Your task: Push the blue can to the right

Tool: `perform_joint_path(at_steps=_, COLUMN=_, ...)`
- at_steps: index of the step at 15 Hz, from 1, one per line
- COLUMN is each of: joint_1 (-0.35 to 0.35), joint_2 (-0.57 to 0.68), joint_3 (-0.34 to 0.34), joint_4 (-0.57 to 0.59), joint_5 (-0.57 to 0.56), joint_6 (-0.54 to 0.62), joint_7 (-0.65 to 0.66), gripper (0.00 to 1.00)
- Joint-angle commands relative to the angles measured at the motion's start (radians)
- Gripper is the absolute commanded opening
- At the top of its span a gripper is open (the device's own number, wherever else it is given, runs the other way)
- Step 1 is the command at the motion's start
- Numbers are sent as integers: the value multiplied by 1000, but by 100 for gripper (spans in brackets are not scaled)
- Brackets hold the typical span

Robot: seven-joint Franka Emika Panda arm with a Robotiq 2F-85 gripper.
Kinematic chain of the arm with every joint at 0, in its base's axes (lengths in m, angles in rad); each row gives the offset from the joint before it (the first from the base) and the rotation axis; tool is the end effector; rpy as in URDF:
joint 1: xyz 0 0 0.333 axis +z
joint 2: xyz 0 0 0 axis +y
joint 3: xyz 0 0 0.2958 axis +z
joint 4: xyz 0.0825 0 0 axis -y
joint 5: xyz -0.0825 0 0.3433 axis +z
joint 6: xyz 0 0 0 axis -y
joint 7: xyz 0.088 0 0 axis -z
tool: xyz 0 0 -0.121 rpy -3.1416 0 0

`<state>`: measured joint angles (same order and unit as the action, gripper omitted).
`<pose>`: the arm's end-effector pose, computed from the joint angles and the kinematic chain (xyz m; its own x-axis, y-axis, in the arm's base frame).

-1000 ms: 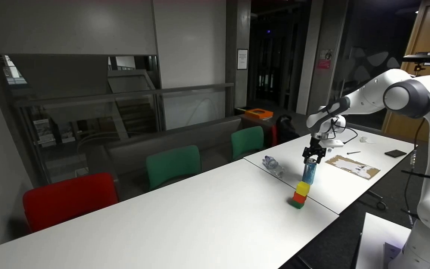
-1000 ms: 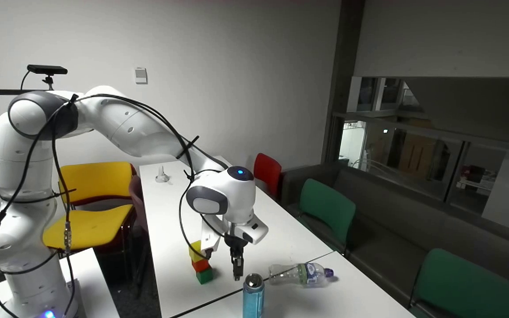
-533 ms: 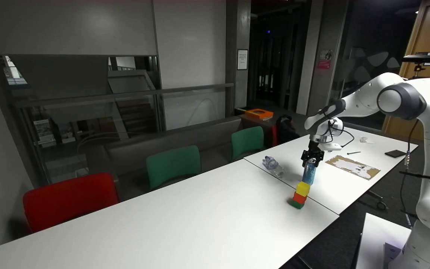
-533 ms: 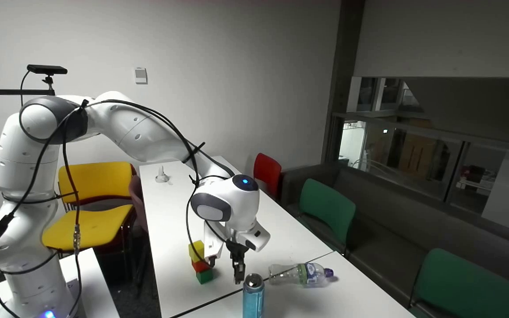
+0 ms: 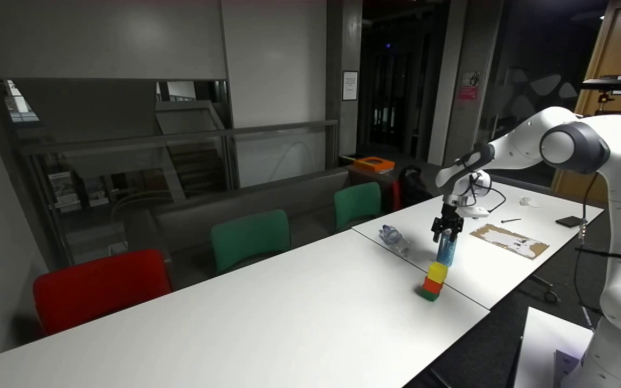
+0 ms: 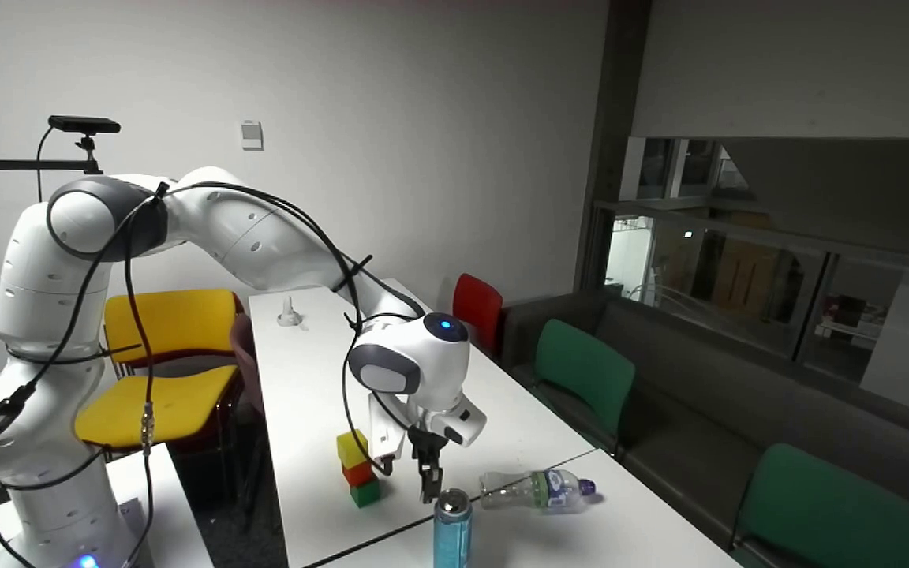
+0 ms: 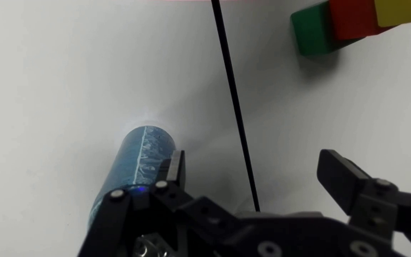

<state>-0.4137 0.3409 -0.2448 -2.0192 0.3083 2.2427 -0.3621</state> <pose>0.4457 -0.3260 0.2739 0.8822 -0.4674 -0.0568 -0.4699 -0.8664 -0.1689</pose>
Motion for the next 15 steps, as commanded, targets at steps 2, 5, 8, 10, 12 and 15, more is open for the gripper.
perform_joint_path(at_steps=2, joint_1=-34, joint_2=38, joint_3=27, joint_4=63, joint_5=25, joint_6=-51, joint_7=-52, gripper=100)
perform_joint_path(at_steps=5, joint_1=-37, joint_2=54, joint_3=34, joint_4=81, joint_5=22, joint_6=-56, joint_7=-51, gripper=100)
perform_joint_path(at_steps=8, joint_1=-37, joint_2=64, joint_3=35, joint_4=94, joint_5=16, joint_6=-49, joint_7=-41, gripper=100)
perform_joint_path(at_steps=10, joint_1=-36, joint_2=65, joint_3=33, joint_4=98, joint_5=10, joint_6=-46, joint_7=-35, gripper=100)
perform_joint_path(at_steps=12, joint_1=-33, joint_2=66, joint_3=25, joint_4=100, joint_5=0, joint_6=-39, joint_7=-13, gripper=100)
perform_joint_path(at_steps=15, joint_1=-35, joint_2=67, joint_3=16, joint_4=103, joint_5=-9, joint_6=-34, joint_7=1, gripper=100)
